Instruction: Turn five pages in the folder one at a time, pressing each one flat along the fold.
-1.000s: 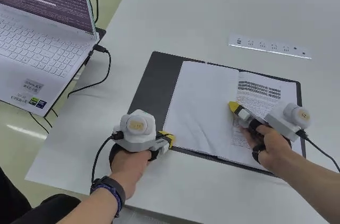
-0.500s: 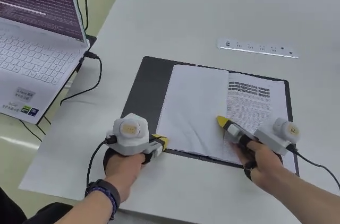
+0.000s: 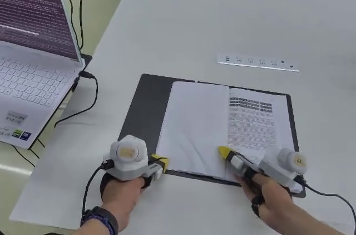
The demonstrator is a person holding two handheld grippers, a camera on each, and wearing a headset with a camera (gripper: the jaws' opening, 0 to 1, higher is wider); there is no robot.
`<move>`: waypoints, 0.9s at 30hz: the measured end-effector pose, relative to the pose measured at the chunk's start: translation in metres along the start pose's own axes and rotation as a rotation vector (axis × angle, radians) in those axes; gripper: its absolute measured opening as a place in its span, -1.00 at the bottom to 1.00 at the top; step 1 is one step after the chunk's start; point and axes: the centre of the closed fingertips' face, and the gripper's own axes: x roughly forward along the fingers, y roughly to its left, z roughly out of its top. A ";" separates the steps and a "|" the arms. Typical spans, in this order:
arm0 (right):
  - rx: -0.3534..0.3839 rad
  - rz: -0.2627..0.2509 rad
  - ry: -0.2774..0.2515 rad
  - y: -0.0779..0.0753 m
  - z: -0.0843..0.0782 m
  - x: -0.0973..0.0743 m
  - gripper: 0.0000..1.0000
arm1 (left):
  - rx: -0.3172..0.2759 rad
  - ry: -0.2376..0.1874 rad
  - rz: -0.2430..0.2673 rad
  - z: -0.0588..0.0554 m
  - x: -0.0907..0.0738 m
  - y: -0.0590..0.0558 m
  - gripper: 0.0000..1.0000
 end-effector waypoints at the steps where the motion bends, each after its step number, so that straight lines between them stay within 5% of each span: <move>1: 0.000 -0.001 0.002 0.001 -0.003 -0.002 -1.00 | 0.000 0.000 0.000 0.000 0.000 0.000 -1.00; 24: 0.012 -0.013 0.088 0.012 -0.036 -0.030 -1.00 | 0.030 0.027 0.034 -0.001 0.000 -0.002 -1.00; 27: 0.012 -0.019 0.107 0.012 -0.037 -0.032 -1.00 | -0.002 0.016 0.049 -0.001 0.000 -0.001 -1.00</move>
